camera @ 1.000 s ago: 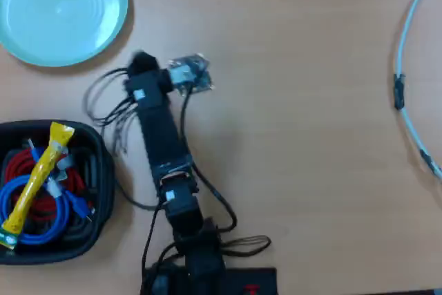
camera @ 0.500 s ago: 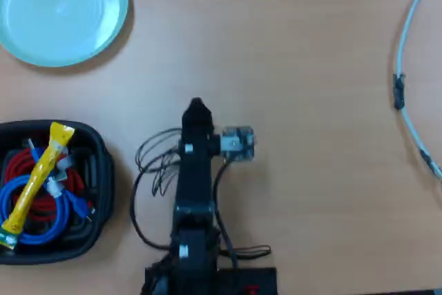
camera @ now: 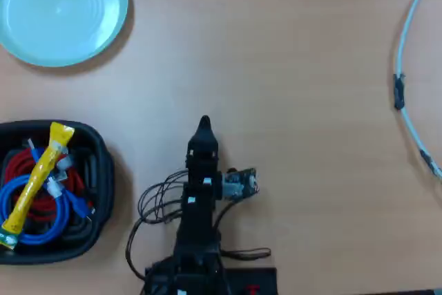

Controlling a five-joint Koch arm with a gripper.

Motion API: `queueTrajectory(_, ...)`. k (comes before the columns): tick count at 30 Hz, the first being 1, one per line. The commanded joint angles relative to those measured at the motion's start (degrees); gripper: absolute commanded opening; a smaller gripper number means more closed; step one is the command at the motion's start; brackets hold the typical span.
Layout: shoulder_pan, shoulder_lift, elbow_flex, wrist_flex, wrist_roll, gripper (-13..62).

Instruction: Pick up the yellow instant coffee stick, then put it in the black bowl

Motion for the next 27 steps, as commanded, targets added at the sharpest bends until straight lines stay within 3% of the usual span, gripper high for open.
queueTrajectory(1, 0.4, 0.7, 2.4, -1.9, 1.1, 55.7)
queueTrajectory(27, 0.4, 0.4, 6.7, -3.3, 1.1, 55.6)
